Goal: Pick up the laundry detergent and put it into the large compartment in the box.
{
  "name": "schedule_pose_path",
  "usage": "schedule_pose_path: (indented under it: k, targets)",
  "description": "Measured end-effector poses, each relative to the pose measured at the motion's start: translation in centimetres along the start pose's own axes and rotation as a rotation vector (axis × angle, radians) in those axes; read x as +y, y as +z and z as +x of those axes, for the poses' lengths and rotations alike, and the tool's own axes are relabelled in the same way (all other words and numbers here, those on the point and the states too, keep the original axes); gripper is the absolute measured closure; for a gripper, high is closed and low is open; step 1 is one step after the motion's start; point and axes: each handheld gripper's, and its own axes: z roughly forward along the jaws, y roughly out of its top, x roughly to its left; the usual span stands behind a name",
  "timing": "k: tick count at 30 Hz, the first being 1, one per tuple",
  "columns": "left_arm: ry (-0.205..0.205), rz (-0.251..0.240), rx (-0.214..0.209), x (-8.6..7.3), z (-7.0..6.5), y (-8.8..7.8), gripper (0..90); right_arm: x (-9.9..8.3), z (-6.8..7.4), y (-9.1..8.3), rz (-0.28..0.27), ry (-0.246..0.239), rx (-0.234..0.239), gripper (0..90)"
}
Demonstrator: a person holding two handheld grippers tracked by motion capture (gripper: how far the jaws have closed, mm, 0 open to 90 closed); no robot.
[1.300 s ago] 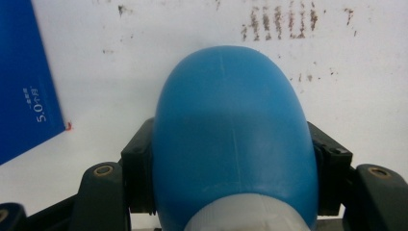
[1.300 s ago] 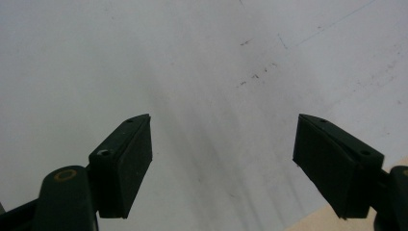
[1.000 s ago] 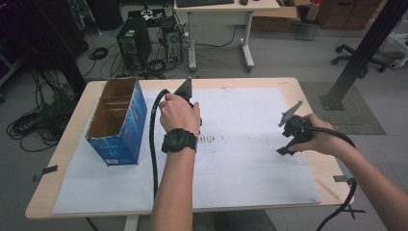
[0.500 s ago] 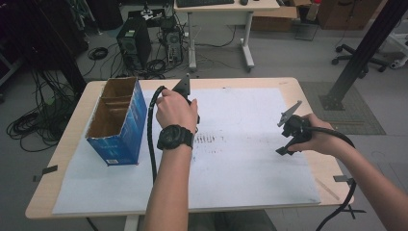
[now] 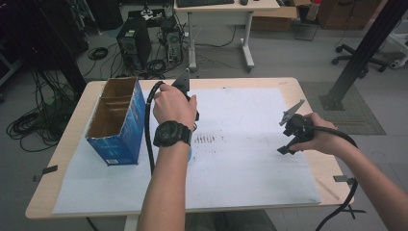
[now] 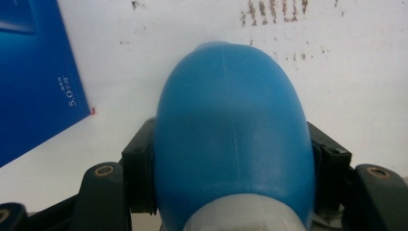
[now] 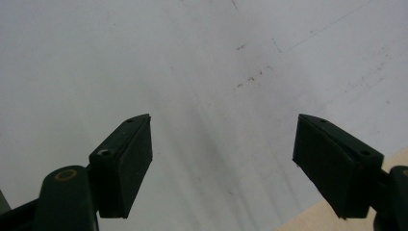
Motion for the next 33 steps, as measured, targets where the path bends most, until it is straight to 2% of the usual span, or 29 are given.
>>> schedule_pose_path:
  k: [10,16,20,25,29,33]
  targets:
    - [0.034,0.021,-0.010,-0.1,-0.1,-1.8,36.7,-0.2,0.0,-0.3,-0.005,0.004,-0.001,21.7]
    - [0.039,0.023,-0.012,0.0,-0.1,-2.5,36.7,-0.2,0.0,-0.5,-0.006,0.006,-0.003,21.7]
    - [0.037,0.034,-0.034,0.0,0.0,-3.2,36.7,-0.2,-0.1,-0.7,-0.011,0.009,-0.004,21.7]
    - [0.036,0.028,-0.047,0.2,0.0,-3.9,36.7,-0.2,-0.3,-0.8,-0.015,0.012,-0.006,21.7]
    - [0.042,0.024,-0.031,0.3,-0.1,-4.7,36.7,-0.2,-0.4,-0.9,-0.016,0.017,-0.006,21.7]
    - [0.039,0.011,-0.035,0.4,0.0,-5.3,36.7,-0.2,-0.5,-1.0,-0.016,0.017,-0.007,21.7]
